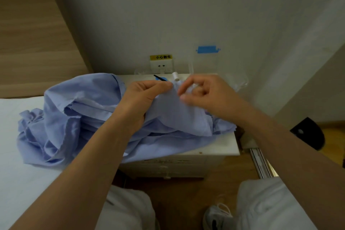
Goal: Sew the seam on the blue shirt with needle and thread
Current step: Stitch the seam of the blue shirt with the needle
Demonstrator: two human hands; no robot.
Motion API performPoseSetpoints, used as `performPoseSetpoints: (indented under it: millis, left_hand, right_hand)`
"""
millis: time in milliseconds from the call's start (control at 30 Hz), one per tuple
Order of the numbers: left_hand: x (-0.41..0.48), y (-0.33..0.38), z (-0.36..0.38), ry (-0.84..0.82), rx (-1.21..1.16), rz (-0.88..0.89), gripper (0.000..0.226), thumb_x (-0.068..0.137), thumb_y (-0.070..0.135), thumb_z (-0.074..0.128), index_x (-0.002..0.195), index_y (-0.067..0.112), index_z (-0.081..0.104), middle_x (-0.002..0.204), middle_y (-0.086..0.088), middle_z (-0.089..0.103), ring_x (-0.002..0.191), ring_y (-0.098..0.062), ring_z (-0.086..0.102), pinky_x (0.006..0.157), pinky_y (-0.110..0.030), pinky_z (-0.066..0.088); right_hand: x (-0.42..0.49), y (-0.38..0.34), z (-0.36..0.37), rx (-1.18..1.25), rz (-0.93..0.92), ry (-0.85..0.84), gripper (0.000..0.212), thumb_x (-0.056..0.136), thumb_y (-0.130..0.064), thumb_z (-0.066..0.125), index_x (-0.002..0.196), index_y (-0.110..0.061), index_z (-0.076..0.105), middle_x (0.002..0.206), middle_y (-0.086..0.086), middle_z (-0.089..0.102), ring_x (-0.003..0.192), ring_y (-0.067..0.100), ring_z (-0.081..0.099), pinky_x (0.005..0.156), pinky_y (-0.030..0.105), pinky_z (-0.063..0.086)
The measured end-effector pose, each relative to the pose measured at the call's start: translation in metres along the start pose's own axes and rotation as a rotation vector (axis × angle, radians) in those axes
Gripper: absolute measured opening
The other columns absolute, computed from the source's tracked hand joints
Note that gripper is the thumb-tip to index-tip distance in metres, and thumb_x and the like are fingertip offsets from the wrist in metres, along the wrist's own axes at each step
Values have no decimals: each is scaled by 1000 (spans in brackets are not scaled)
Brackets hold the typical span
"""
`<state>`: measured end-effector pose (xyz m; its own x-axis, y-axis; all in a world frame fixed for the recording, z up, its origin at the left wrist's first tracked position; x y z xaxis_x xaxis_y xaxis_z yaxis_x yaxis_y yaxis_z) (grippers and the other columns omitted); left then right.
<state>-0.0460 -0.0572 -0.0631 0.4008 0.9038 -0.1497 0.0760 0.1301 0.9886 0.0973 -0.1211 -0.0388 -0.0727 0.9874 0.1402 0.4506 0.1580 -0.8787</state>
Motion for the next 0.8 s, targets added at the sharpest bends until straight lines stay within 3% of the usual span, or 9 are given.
performPoseSetpoints:
  millis: [67, 100, 133, 200, 300, 467, 633, 733, 800]
  left_hand:
    - [-3, 4, 2, -40, 53, 36, 21, 90, 14, 61, 76, 17, 76, 81, -5, 73, 81, -16, 67, 71, -27, 54]
    - [-4, 6, 3, -60, 74, 50, 18, 90, 14, 62, 78, 14, 75, 81, -7, 73, 81, -17, 67, 72, -28, 54]
    - [-5, 7, 4, -84, 83, 58, 17, 89, 13, 62, 78, 13, 75, 81, -9, 72, 81, -18, 67, 73, -28, 54]
    - [-7, 9, 5, -125, 80, 69, 23, 89, 11, 61, 72, 17, 75, 78, -7, 71, 78, -18, 67, 72, -29, 54]
    - [-6, 10, 1, -114, 94, 77, 29, 89, 11, 61, 67, 22, 76, 75, -4, 72, 76, -16, 66, 72, -27, 54]
    - [-4, 8, -12, 7, 312, 105, 20, 90, 23, 64, 76, 14, 75, 73, -6, 71, 68, -9, 63, 63, -18, 51]
    - [-1, 8, -17, 10, 428, 140, 16, 90, 24, 64, 78, 19, 72, 72, 2, 69, 65, -1, 59, 61, -12, 46]
    - [-1, 7, -14, -24, 482, 149, 13, 89, 25, 66, 82, 17, 73, 78, -4, 70, 71, -10, 62, 67, -23, 49]
    - [-3, 8, -9, -51, 501, 163, 13, 88, 25, 67, 85, 15, 74, 81, -8, 70, 78, -21, 65, 71, -32, 52]
  right_hand:
    - [5, 11, -16, 58, 93, 191, 14, 91, -21, 65, 103, -27, 65, 47, 3, 40, 51, 18, 39, 53, 42, 49]
    - [6, 18, -17, 60, 170, 202, 18, 91, -25, 64, 109, -30, 64, 55, 12, 48, 57, 20, 45, 59, 46, 52]
    - [7, 25, -15, 58, 255, 164, 20, 92, -28, 62, 111, -31, 63, 62, 14, 54, 60, 17, 48, 57, 41, 52]
    - [4, 34, -6, 90, 380, 52, 8, 94, -27, 58, 96, -23, 65, 54, -3, 49, 48, 7, 38, 41, 23, 33]
    - [0, 41, -5, 156, 436, 38, 30, 95, -22, 56, 66, -17, 48, 48, -5, 27, 43, 10, 20, 40, 22, 18]
    - [-2, 35, -20, 311, 379, 232, 28, 95, -16, 58, 67, -20, 56, 41, -8, 31, 35, 5, 22, 34, 14, 24]
    - [-5, 28, -23, 225, 322, 246, 33, 95, -7, 57, 62, -14, 56, 38, -17, 47, 33, -4, 44, 37, 6, 31]
    - [-3, 23, -26, 92, 249, 261, 11, 92, -14, 62, 86, -15, 71, 48, -12, 52, 37, -1, 43, 42, 8, 34]
    - [0, 20, -22, 68, 190, 190, 19, 91, -22, 65, 109, -22, 70, 41, -12, 39, 36, 4, 32, 44, 9, 33]
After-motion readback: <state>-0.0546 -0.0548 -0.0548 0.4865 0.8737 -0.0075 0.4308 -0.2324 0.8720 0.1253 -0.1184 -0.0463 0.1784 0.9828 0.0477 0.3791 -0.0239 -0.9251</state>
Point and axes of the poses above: each hand's wrist, its own x-axis towards the middle knuckle, its own z-axis out of the palm, y = z × x, the point moved 7 cm from there along x, towards the middle knuckle
